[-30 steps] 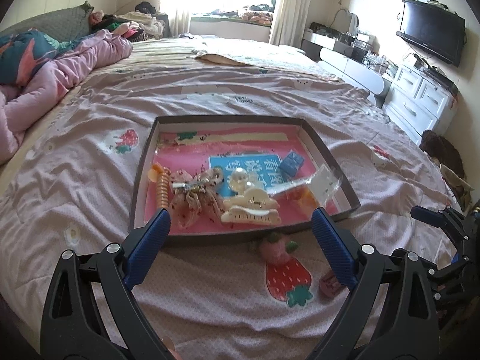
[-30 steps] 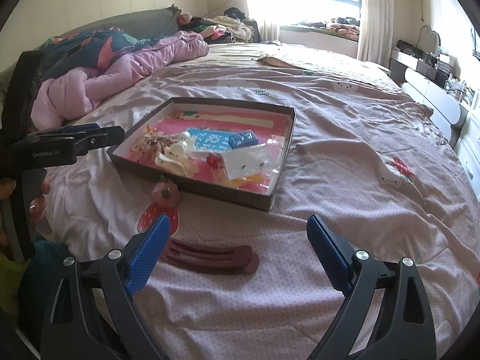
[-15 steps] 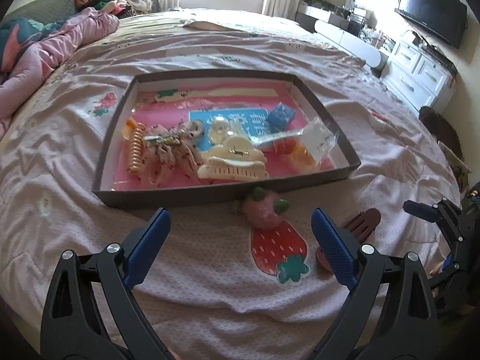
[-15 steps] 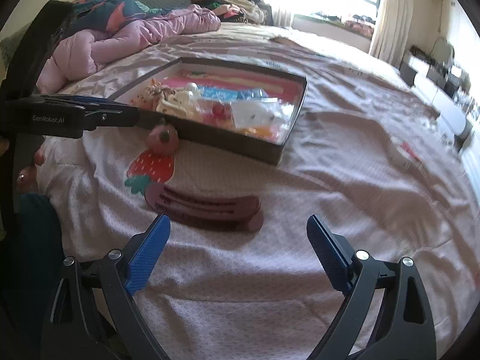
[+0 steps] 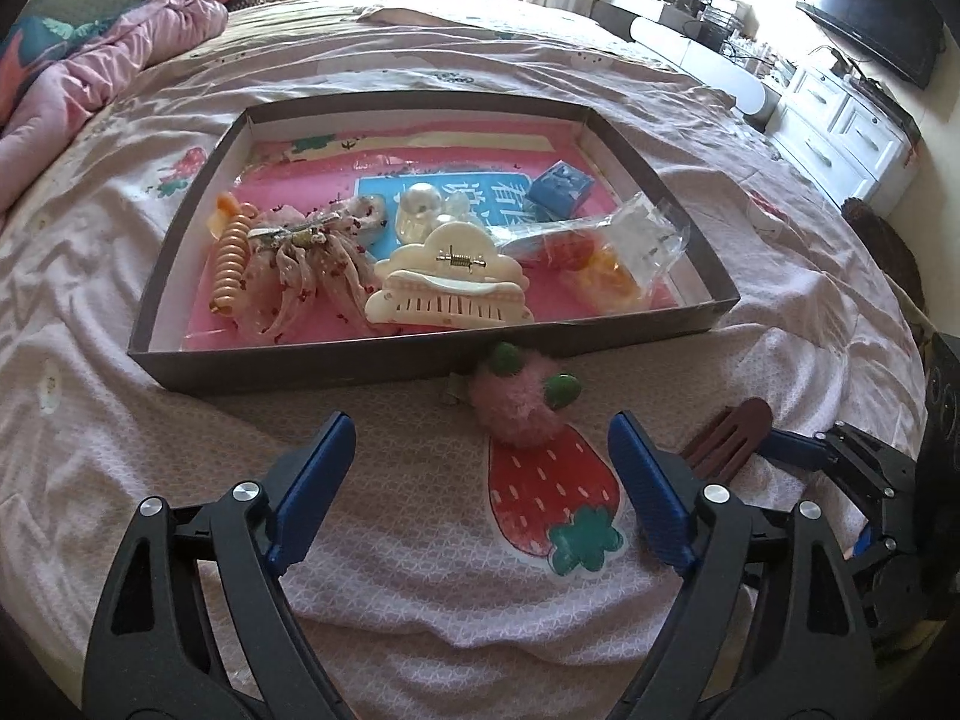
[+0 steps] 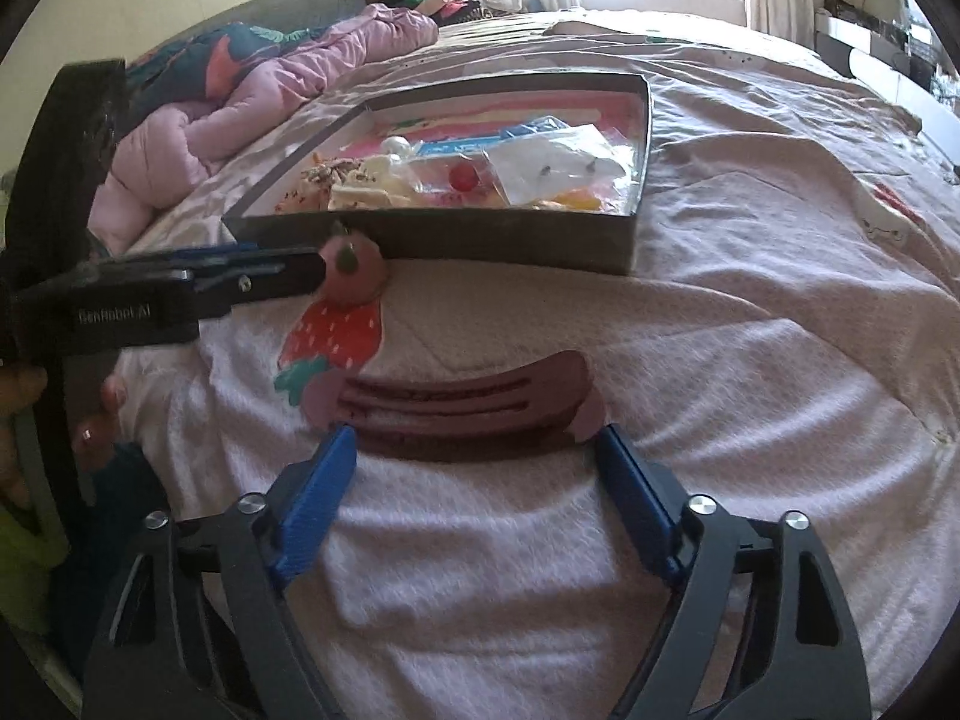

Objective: Organize jewelry

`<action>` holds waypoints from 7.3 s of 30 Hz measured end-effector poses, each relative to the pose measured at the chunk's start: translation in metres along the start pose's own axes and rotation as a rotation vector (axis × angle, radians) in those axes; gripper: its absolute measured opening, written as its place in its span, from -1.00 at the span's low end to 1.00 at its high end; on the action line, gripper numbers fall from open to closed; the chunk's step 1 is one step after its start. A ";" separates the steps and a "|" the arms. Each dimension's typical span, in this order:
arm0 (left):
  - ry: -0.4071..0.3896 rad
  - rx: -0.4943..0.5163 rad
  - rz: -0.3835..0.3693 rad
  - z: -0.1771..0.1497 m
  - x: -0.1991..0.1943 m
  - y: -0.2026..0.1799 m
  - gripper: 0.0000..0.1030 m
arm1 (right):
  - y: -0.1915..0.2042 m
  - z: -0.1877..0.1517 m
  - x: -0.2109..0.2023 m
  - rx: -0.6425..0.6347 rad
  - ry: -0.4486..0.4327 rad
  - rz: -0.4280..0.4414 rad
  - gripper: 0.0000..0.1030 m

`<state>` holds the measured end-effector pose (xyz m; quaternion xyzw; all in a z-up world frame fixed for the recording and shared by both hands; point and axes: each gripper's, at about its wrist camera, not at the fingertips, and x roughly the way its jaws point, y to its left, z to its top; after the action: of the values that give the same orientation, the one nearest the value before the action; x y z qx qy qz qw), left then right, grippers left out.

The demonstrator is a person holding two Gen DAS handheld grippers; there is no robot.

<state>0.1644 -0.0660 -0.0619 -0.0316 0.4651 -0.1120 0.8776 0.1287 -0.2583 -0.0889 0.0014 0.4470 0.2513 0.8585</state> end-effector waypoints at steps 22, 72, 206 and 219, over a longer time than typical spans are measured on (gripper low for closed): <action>0.070 0.008 -0.060 0.005 0.028 -0.003 -0.31 | -0.013 0.033 0.020 0.039 -0.038 0.061 -0.34; -0.105 -0.122 0.053 0.050 -0.001 0.071 -0.80 | -0.040 0.146 0.023 0.130 -0.231 -0.047 -0.42; -0.249 -0.076 0.094 -0.033 -0.116 0.030 0.78 | 0.047 0.020 -0.081 -0.016 -0.244 -0.114 0.87; -0.241 -0.079 0.099 -0.035 -0.112 0.041 0.78 | 0.046 0.021 -0.082 -0.018 -0.249 -0.122 0.87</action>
<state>0.0818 0.0012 0.0019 -0.0563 0.3611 -0.0454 0.9297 0.0859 -0.2496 -0.0030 -0.0021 0.3339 0.2005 0.9210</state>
